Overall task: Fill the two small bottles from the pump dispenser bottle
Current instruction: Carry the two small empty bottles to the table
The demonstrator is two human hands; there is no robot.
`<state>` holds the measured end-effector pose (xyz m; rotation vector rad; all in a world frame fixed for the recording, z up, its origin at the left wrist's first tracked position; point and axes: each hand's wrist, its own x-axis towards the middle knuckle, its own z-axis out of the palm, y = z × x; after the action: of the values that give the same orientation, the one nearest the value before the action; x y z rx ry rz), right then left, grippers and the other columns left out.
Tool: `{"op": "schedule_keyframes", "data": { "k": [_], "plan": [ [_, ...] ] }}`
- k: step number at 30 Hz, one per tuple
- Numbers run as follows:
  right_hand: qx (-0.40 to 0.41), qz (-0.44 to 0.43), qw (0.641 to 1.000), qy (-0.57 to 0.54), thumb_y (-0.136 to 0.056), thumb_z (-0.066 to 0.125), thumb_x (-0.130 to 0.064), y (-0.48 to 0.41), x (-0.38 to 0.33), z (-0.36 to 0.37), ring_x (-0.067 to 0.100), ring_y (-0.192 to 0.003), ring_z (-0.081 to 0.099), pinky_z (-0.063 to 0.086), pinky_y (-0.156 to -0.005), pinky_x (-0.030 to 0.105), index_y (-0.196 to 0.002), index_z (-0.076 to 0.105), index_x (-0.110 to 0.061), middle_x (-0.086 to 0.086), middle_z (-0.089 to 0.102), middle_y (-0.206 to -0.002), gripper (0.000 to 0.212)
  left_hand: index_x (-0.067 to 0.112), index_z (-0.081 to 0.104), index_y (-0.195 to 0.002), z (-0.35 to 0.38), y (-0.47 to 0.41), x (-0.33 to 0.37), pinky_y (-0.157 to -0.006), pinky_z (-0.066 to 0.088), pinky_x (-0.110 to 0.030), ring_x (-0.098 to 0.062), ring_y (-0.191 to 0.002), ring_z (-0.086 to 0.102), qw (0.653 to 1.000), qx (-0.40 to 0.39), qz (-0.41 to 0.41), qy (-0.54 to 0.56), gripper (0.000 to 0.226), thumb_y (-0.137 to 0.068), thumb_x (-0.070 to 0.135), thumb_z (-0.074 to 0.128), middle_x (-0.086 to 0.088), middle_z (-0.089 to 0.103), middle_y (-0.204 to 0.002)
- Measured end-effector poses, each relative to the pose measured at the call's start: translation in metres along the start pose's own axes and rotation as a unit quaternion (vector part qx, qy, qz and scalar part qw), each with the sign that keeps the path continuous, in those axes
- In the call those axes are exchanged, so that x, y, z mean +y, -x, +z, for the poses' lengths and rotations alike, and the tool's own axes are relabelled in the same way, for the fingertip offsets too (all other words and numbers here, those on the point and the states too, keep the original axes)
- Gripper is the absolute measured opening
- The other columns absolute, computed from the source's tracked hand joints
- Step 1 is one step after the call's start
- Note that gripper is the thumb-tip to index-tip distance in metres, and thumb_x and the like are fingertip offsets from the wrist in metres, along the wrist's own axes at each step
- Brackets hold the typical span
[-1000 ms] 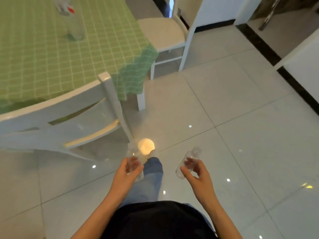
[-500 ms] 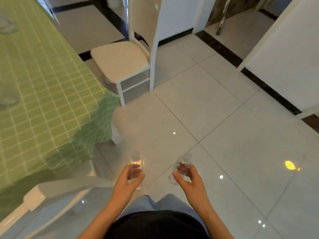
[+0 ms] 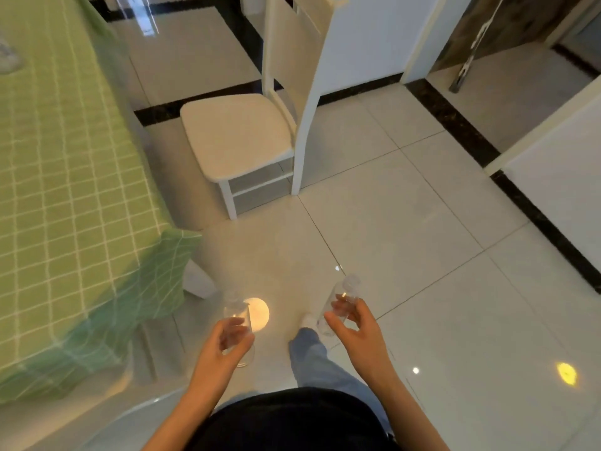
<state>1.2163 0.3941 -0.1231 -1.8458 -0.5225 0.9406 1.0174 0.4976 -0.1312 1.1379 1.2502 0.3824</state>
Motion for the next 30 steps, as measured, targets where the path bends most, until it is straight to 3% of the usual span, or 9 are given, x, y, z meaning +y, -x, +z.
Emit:
{"op": "schedule_keyframes", "data": {
  "k": [4, 11, 13, 16, 19, 21, 23, 26, 30],
  "plan": [
    [-0.058, -0.010, 0.998, 0.028, -0.084, 0.070, -0.018, -0.063, -0.031, -0.033, -0.012, -0.092, 0.059, 0.044, -0.068, 0.001, -0.098, 0.053, -0.036, -0.014, 0.064, -0.100, 0.028, 0.019, 0.058, -0.097, 0.045, -0.026, 0.027, -0.087, 0.048, -0.041, -0.026, -0.098, 0.060, 0.998, 0.045, -0.007, 0.038, 0.024, -0.084, 0.000, 0.062, -0.008, 0.065, -0.099],
    [-0.127, -0.029, 0.990, 0.061, -0.085, 0.068, -0.018, -0.154, -0.072, -0.054, 0.001, -0.098, 0.058, 0.044, -0.069, 0.001, -0.101, 0.053, -0.032, -0.010, 0.062, -0.102, 0.025, 0.012, 0.057, -0.102, 0.088, -0.068, 0.071, -0.094, 0.046, -0.051, -0.033, -0.103, 0.059, 0.993, 0.101, -0.016, 0.058, 0.022, -0.084, 0.000, 0.063, -0.016, 0.063, -0.105],
    [-0.139, -0.026, 0.988, 0.063, -0.086, 0.067, -0.018, -0.171, -0.078, -0.049, 0.002, -0.098, 0.059, 0.044, -0.070, 0.001, -0.098, 0.053, -0.034, -0.011, 0.062, -0.101, 0.024, 0.015, 0.058, -0.098, 0.092, -0.078, 0.081, -0.093, 0.046, -0.051, -0.032, -0.101, 0.060, 0.990, 0.125, -0.027, 0.066, 0.024, -0.079, 0.010, 0.071, -0.015, 0.064, -0.104],
    [-0.151, -0.018, 0.986, 0.074, -0.085, 0.068, -0.019, -0.196, -0.086, -0.039, -0.001, -0.096, 0.059, 0.045, -0.070, 0.002, -0.098, 0.053, -0.035, -0.014, 0.063, -0.100, 0.024, 0.023, 0.059, -0.094, 0.092, -0.100, 0.093, -0.090, 0.048, -0.047, -0.029, -0.098, 0.061, 0.987, 0.129, -0.056, 0.074, 0.028, -0.069, 0.027, 0.069, -0.010, 0.065, -0.101],
    [-0.153, -0.010, 0.985, 0.074, -0.085, 0.068, -0.018, -0.222, -0.095, -0.029, -0.007, -0.093, 0.059, 0.044, -0.069, 0.002, -0.098, 0.053, -0.035, -0.014, 0.063, -0.100, 0.026, 0.020, 0.059, -0.097, 0.086, -0.131, 0.097, -0.092, 0.047, -0.052, -0.036, -0.102, 0.060, 0.986, 0.130, -0.060, 0.088, 0.023, -0.082, 0.006, 0.068, -0.015, 0.065, -0.102],
    [-0.159, -0.011, 0.984, 0.082, -0.085, 0.068, -0.019, -0.244, -0.103, -0.019, -0.009, -0.094, 0.058, 0.044, -0.069, 0.001, -0.100, 0.052, -0.036, -0.015, 0.063, -0.102, 0.027, 0.024, 0.057, -0.097, 0.080, -0.156, 0.106, -0.090, 0.048, -0.047, -0.033, -0.101, 0.060, 0.987, 0.124, -0.059, 0.081, 0.024, -0.084, 0.005, 0.064, -0.010, 0.064, -0.101],
    [-0.159, -0.014, 0.983, 0.089, -0.086, 0.068, -0.018, -0.266, -0.113, -0.009, -0.006, -0.098, 0.058, 0.044, -0.069, 0.001, -0.102, 0.052, -0.036, -0.014, 0.062, -0.104, 0.029, 0.028, 0.055, -0.096, 0.073, -0.181, 0.119, -0.089, 0.048, -0.044, -0.029, -0.101, 0.060, 0.989, 0.115, -0.055, 0.075, 0.025, -0.085, 0.007, 0.064, -0.005, 0.063, -0.100],
    [-0.146, -0.020, 0.985, 0.086, -0.085, 0.068, -0.015, -0.301, -0.133, 0.009, 0.000, -0.100, 0.058, 0.044, -0.068, 0.001, -0.103, 0.053, -0.032, -0.011, 0.062, -0.103, 0.029, 0.018, 0.057, -0.098, 0.057, -0.218, 0.145, -0.095, 0.046, -0.050, -0.034, -0.102, 0.059, 0.987, 0.127, -0.047, 0.085, 0.021, -0.084, 0.003, 0.063, -0.012, 0.063, -0.101],
    [-0.155, -0.041, 0.982, 0.103, -0.087, 0.065, -0.010, -0.343, -0.163, 0.038, 0.010, -0.101, 0.059, 0.046, -0.071, 0.002, -0.114, 0.055, -0.014, 0.000, 0.063, -0.108, 0.030, 0.009, 0.055, -0.111, 0.029, -0.259, 0.180, -0.092, 0.048, -0.041, -0.029, -0.104, 0.058, 0.988, 0.126, -0.028, 0.086, 0.026, -0.086, 0.007, 0.062, -0.013, 0.062, -0.108]
  ]
}}
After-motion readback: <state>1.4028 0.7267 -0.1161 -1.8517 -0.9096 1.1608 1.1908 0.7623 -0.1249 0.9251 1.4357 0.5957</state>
